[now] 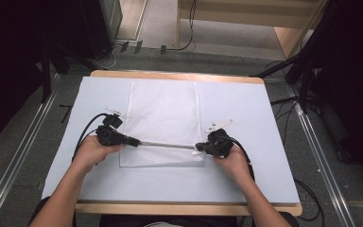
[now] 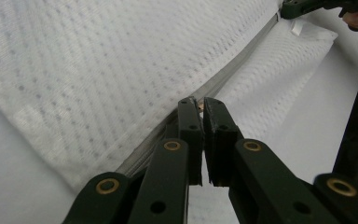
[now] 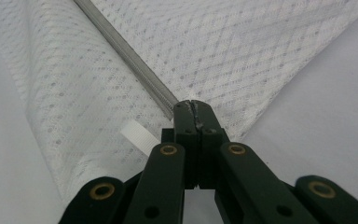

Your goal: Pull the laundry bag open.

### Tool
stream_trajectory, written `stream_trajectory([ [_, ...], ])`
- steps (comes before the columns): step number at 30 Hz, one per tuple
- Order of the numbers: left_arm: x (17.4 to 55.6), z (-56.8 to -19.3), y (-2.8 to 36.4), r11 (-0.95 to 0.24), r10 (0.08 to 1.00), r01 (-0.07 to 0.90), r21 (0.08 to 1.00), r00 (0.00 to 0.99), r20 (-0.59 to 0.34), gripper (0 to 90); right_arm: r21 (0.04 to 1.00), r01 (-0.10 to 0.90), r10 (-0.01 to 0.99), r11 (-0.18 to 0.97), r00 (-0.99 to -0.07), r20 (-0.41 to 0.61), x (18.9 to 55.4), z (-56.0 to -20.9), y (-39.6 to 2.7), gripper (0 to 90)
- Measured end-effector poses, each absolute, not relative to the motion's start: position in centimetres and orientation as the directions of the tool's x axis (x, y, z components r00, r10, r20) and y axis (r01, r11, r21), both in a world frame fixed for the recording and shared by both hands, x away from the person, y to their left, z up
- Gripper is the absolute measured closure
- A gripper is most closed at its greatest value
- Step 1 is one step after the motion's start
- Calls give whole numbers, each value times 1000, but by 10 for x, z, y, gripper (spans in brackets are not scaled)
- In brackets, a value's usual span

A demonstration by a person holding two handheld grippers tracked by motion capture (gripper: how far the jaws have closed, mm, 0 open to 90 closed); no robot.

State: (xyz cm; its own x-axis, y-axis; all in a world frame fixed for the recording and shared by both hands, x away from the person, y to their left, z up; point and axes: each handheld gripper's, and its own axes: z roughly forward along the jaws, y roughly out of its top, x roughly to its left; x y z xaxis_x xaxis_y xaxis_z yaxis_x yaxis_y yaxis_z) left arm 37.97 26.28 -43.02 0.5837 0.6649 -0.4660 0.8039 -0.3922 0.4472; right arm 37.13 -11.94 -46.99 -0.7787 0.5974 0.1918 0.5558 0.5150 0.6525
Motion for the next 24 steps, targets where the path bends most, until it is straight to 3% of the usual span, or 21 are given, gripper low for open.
stream_trajectory([
  [15,371,-433,312,-313,724,847,429,506,-470,879,650,556,589,519,-783,199,373,-470,-120,900],
  [24,367,-435,315,-296,720,838,457,511,-470,873,637,574,593,515,-775,218,374,-469,-121,900],
])
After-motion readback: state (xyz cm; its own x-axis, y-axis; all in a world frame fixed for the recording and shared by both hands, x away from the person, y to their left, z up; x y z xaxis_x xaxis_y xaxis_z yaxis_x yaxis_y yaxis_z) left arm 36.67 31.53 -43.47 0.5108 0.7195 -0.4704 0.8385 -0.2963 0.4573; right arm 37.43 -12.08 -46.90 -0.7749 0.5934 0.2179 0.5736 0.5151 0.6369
